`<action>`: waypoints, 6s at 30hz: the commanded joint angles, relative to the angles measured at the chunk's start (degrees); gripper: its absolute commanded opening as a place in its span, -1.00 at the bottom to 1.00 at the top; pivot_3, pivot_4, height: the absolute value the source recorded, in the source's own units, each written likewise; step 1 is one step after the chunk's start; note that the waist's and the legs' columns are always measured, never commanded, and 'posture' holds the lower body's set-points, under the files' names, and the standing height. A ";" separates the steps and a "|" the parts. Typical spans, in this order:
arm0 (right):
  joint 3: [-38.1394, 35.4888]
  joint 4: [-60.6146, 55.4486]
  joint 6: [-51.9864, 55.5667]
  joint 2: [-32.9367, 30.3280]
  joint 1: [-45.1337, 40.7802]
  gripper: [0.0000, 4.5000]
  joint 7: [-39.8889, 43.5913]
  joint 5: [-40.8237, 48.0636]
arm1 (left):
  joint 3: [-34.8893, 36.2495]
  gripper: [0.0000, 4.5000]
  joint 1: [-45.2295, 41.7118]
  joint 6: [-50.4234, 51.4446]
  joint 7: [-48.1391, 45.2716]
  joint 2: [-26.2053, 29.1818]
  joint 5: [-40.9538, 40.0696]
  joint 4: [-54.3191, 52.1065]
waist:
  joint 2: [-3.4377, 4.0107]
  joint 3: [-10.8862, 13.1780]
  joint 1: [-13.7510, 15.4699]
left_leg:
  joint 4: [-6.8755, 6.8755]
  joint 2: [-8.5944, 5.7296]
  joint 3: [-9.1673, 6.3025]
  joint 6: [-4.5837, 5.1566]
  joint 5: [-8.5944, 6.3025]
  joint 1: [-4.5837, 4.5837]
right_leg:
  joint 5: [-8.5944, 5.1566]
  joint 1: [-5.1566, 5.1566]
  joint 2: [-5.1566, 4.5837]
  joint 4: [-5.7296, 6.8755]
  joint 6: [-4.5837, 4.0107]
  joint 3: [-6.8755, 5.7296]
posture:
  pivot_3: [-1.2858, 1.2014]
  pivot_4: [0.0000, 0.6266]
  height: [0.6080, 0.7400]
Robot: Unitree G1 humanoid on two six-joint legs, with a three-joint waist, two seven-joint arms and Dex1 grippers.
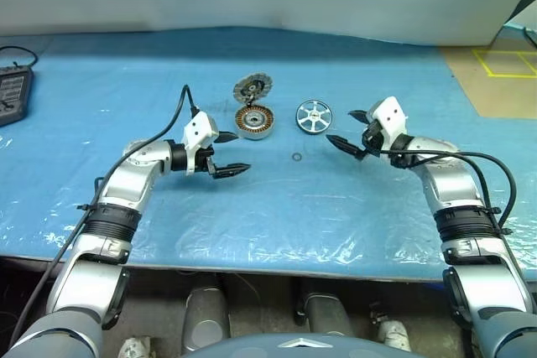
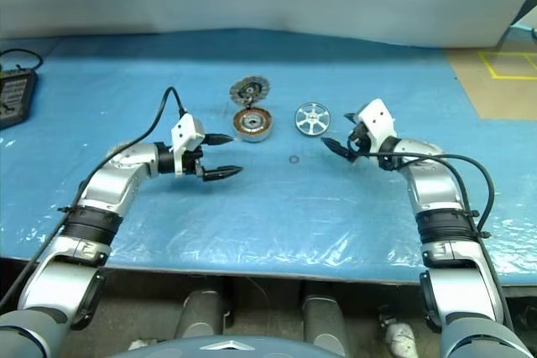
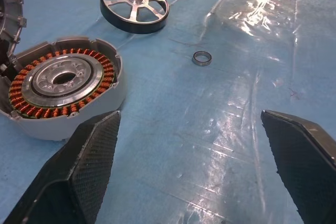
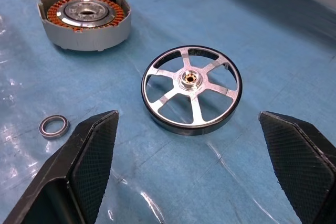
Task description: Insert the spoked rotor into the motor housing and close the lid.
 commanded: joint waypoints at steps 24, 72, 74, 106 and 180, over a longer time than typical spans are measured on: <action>-1.10 -6.72 4.49 -1.96 2.12 0.98 4.46 1.97 | 1.05 1.00 -2.64 -1.55 -1.20 0.81 -0.35 1.41 | 0.00 0.00 0.10 | 0.01 0.02 0.00 0.05 0.03 0.00 | 0.00 0.02 -0.01 0.01 0.00 -0.04 | 0.03 -0.52 1.00; -1.33 -20.18 8.50 -1.51 10.05 0.98 0.12 3.50 | -18.93 1.00 -51.78 -32.66 -11.51 -7.45 37.75 57.99 | -0.02 0.01 1.88 | 0.03 -0.19 -0.71 0.11 0.10 -0.09 | -0.01 0.48 -0.27 -0.08 0.00 -0.73 | 0.03 -0.52 1.00; -1.21 -20.78 9.35 -2.56 10.29 0.98 1.00 3.88 | -18.93 1.00 -52.76 -32.00 -11.58 -8.08 38.53 58.17 | -0.02 0.01 1.91 | 0.03 -0.21 -0.74 0.11 0.10 -0.09 | -0.02 0.52 -0.29 -0.11 0.00 -0.75 | 0.03 -0.52 1.00; -3.81 -30.51 14.16 -5.14 15.15 0.98 -1.68 6.43 | -22.58 1.00 -52.29 -24.91 0.20 -16.11 48.76 59.77 | -0.05 0.03 1.86 | 0.00 -0.42 -0.92 0.13 0.10 -0.09 | -0.05 0.57 -0.42 -0.13 0.03 -0.81 | 0.03 -0.52 1.00; -2.94 -26.43 11.84 -3.85 11.83 1.00 -5.21 6.12 | -22.93 -0.41 -51.29 -46.64 -17.99 -11.29 47.57 56.75 | 0.04 0.01 1.60 | -0.48 -0.66 -0.96 0.18 0.11 -0.12 | -0.29 0.68 -0.70 -0.55 0.32 -0.92 | 0.03 -0.52 1.00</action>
